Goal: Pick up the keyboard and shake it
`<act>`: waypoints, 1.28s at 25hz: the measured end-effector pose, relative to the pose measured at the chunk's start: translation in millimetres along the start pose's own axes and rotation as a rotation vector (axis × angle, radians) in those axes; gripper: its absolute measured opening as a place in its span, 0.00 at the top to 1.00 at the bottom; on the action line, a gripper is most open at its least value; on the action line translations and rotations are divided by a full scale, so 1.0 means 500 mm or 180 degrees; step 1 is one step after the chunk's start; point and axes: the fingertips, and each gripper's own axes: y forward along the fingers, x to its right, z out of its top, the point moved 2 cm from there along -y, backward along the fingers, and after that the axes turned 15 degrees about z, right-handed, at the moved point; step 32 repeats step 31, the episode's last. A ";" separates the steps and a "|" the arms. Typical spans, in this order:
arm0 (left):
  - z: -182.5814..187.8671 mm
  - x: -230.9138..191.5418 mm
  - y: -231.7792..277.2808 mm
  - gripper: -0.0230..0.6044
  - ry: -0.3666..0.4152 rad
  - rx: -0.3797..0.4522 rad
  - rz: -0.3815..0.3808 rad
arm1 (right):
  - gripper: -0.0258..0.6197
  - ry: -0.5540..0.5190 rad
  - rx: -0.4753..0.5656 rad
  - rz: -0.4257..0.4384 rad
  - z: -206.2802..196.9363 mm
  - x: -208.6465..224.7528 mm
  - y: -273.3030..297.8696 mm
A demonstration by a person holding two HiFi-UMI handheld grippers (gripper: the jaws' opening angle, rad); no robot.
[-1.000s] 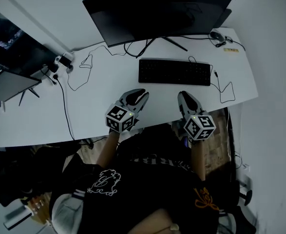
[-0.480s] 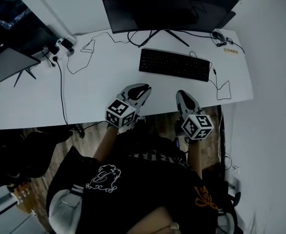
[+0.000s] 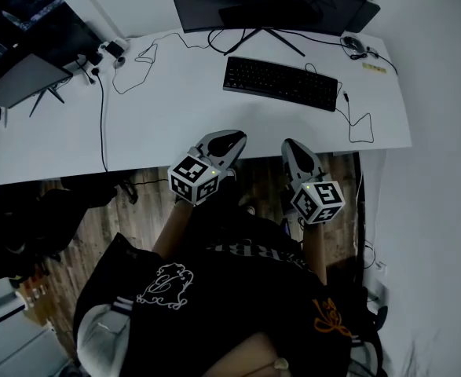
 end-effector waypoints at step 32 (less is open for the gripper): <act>-0.034 0.119 -0.125 0.90 0.0083 0.0125 -0.0024 | 0.94 -0.0352 -0.0157 0.0362 -0.033 -0.127 -0.082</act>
